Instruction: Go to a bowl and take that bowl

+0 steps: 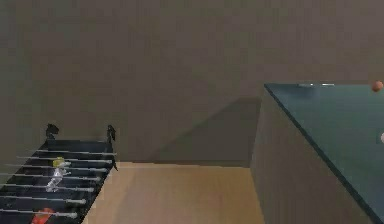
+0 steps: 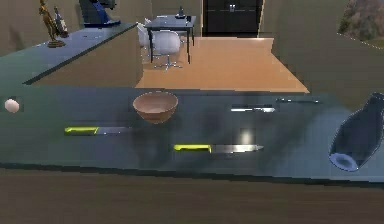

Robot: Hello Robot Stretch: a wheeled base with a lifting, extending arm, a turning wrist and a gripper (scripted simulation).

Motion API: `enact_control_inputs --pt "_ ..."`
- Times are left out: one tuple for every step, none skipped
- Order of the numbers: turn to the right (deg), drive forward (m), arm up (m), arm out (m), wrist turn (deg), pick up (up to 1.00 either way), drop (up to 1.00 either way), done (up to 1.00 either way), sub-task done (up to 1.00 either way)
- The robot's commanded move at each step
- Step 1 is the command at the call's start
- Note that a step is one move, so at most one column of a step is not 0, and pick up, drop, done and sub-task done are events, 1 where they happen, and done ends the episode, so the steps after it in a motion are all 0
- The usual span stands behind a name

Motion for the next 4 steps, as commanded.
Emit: enact_control_inputs --pt "24.0 0.0 0.0 0.0 0.0 0.0 0.0 0.0 0.0" --pt "0.0 0.1 0.0 0.0 0.0 0.0 0.0 0.0 0.0" --pt "-21.0 0.0 0.0 0.0 0.0 0.0 0.0 0.0 0.0" --pt "0.0 0.0 0.5 0.0 0.0 0.0 0.0 0.0 0.0"
